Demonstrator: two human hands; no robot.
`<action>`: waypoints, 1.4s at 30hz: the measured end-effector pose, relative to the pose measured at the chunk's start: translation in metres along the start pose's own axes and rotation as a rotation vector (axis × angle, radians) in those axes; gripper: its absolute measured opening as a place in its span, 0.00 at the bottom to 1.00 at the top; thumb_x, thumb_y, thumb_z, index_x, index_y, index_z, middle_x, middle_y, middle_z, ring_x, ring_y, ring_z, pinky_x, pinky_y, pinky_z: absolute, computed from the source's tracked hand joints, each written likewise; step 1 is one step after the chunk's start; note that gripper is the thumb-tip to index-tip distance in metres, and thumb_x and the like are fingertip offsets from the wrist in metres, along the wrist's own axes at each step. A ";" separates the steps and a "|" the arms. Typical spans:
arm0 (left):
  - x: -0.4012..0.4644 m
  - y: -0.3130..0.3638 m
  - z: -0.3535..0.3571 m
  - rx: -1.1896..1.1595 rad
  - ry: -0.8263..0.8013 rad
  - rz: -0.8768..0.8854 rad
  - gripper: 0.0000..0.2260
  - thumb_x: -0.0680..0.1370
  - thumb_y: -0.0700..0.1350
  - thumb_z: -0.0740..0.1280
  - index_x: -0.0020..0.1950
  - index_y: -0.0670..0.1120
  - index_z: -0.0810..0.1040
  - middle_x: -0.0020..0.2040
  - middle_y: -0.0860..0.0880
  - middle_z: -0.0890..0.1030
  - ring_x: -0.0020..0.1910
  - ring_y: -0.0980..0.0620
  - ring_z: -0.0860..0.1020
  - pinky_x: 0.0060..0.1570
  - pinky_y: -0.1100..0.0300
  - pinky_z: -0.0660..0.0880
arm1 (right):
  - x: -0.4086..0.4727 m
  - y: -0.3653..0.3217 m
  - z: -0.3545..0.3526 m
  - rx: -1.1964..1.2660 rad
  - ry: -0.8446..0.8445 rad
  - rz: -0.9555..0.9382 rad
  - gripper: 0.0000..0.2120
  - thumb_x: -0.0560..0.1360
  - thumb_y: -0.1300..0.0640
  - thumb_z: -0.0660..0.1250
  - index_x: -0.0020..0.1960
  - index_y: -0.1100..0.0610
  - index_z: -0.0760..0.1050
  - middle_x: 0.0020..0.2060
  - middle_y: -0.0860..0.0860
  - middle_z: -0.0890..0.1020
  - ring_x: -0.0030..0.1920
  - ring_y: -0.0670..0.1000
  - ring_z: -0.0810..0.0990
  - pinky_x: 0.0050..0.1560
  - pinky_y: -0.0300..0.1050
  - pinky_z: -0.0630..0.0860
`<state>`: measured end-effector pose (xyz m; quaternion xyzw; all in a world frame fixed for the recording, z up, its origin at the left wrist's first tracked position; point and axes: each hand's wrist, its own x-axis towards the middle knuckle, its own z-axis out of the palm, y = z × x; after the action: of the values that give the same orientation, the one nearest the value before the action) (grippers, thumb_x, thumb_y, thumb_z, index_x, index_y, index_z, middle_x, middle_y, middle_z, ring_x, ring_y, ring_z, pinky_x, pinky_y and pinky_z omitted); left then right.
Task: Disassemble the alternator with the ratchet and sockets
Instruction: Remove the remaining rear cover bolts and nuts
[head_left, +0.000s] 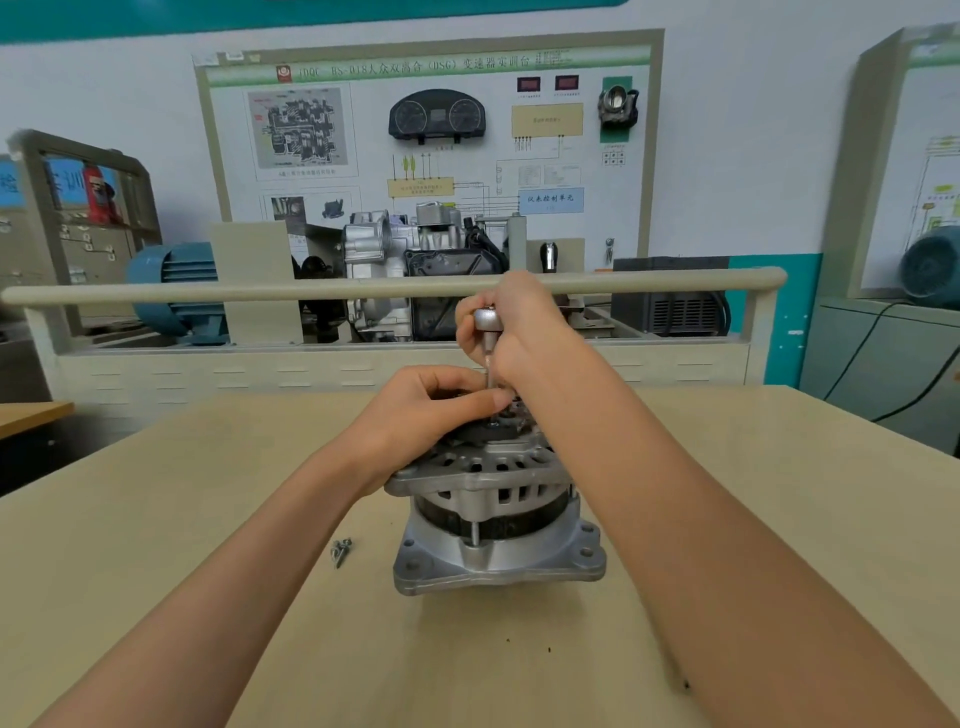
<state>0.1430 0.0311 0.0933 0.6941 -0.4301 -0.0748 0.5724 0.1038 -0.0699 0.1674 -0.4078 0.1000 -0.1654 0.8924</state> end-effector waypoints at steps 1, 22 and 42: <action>0.000 0.001 0.000 0.010 -0.026 -0.015 0.13 0.66 0.55 0.71 0.46 0.51 0.85 0.44 0.47 0.85 0.43 0.53 0.83 0.45 0.63 0.78 | 0.003 -0.004 -0.001 -0.052 -0.095 0.109 0.14 0.80 0.61 0.48 0.41 0.62 0.67 0.14 0.48 0.65 0.13 0.42 0.63 0.15 0.30 0.61; -0.002 0.001 0.002 0.059 -0.023 0.021 0.08 0.71 0.53 0.70 0.46 0.54 0.86 0.43 0.52 0.86 0.42 0.59 0.82 0.40 0.70 0.76 | 0.014 -0.010 -0.012 -0.140 -0.394 0.405 0.15 0.80 0.60 0.50 0.44 0.66 0.73 0.19 0.46 0.67 0.16 0.41 0.65 0.15 0.30 0.61; -0.004 0.001 0.002 0.071 0.007 -0.007 0.07 0.73 0.51 0.69 0.46 0.53 0.86 0.45 0.49 0.85 0.46 0.52 0.83 0.48 0.65 0.77 | 0.018 -0.003 -0.021 0.026 -0.471 0.426 0.15 0.80 0.60 0.49 0.50 0.69 0.71 0.19 0.49 0.69 0.16 0.42 0.68 0.16 0.31 0.65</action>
<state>0.1387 0.0328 0.0916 0.7157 -0.4280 -0.0594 0.5487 0.1129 -0.0933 0.1556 -0.3933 -0.0285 0.1231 0.9107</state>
